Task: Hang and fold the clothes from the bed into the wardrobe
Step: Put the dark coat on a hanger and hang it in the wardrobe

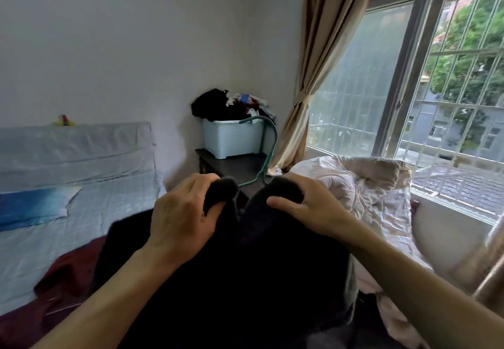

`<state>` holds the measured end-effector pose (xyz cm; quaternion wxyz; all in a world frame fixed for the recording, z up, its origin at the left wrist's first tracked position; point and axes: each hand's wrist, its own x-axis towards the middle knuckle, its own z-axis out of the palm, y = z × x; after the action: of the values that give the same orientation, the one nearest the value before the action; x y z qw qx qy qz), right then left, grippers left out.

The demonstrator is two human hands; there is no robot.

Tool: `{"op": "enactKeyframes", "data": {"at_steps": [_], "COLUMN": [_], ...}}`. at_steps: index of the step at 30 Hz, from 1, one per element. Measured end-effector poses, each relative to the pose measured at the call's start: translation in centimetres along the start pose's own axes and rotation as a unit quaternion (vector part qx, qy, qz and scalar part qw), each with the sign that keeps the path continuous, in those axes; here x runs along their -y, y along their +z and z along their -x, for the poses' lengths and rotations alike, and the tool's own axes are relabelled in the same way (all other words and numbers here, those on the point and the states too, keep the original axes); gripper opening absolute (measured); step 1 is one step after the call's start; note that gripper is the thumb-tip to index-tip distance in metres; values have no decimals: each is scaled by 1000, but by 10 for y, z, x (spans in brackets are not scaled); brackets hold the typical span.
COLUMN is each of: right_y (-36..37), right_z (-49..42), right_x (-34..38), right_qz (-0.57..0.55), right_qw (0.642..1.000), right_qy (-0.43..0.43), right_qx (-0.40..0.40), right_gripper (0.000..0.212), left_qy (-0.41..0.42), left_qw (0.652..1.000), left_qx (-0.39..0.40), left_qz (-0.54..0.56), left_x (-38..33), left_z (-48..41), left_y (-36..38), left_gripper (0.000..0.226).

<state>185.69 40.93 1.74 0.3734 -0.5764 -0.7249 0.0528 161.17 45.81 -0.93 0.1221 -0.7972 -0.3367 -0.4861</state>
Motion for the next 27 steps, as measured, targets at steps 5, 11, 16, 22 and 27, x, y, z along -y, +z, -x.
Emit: {"op": "enactKeyframes", "data": {"at_steps": [5,11,16,22,27], "right_y": [-14,-58,-123,-209,-273], "right_z": [28,47,55,89,143], "right_x": [-23,-63,-111,-181,-223], "right_qz": [75,65,47,65,137], "right_qw": [993,975,953,936,900], "right_qy": [5,12,15,81,132], "right_qx": [-91,-211,-298,-337,-392], "right_gripper": [29,26,27,33,32], "left_qy": [25,76,110,148,182], "left_qw": [999,995,993,983,959], "left_qx": [18,47,32,32,66], "left_qz": [39,47,42,105,207], "left_x": [-29,-75,-137,-227,-309], "left_z": [-7,-50,-105,-154,-178], "left_y": [26,58,100,177,243], "left_gripper": [43,45,43,42,41]}}
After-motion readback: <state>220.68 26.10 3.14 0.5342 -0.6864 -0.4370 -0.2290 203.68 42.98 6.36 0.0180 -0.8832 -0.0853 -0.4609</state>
